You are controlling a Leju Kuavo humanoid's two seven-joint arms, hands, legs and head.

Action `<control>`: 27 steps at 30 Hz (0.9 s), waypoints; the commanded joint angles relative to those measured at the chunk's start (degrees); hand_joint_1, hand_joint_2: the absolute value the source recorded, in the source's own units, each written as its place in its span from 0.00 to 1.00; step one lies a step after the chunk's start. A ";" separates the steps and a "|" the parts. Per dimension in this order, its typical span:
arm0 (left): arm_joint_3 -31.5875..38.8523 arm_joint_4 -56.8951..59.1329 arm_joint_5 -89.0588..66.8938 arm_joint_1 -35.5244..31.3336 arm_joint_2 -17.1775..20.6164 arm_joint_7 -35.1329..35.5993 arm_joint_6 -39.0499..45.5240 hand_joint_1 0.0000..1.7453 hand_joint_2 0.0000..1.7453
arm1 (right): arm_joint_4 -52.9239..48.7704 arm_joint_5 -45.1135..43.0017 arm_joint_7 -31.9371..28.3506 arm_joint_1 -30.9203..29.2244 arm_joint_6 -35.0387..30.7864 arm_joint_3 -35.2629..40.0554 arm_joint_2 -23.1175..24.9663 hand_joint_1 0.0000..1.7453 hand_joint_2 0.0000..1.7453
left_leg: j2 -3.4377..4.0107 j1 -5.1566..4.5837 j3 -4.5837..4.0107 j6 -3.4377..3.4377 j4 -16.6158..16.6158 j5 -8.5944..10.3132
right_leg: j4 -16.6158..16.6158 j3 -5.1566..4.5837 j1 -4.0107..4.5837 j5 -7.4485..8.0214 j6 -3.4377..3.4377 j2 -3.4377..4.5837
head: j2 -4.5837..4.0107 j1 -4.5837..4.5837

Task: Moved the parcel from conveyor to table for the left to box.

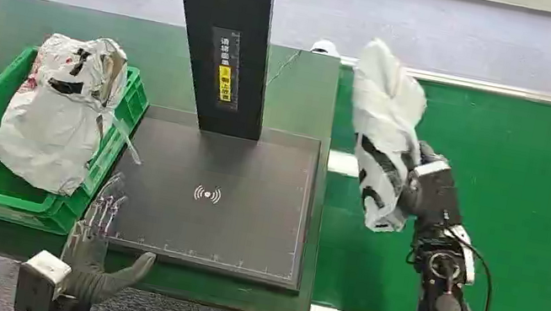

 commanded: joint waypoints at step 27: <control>-2.17 3.69 2.47 -0.88 4.70 0.79 0.79 0.00 1.00 | 3.70 4.77 9.45 3.79 -7.12 37.30 -1.52 0.00 1.00 | -0.05 -0.03 0.03 0.01 -0.05 0.01 | -0.03 0.04 -0.02 -0.03 -0.01 -0.05 | 0.00 0.04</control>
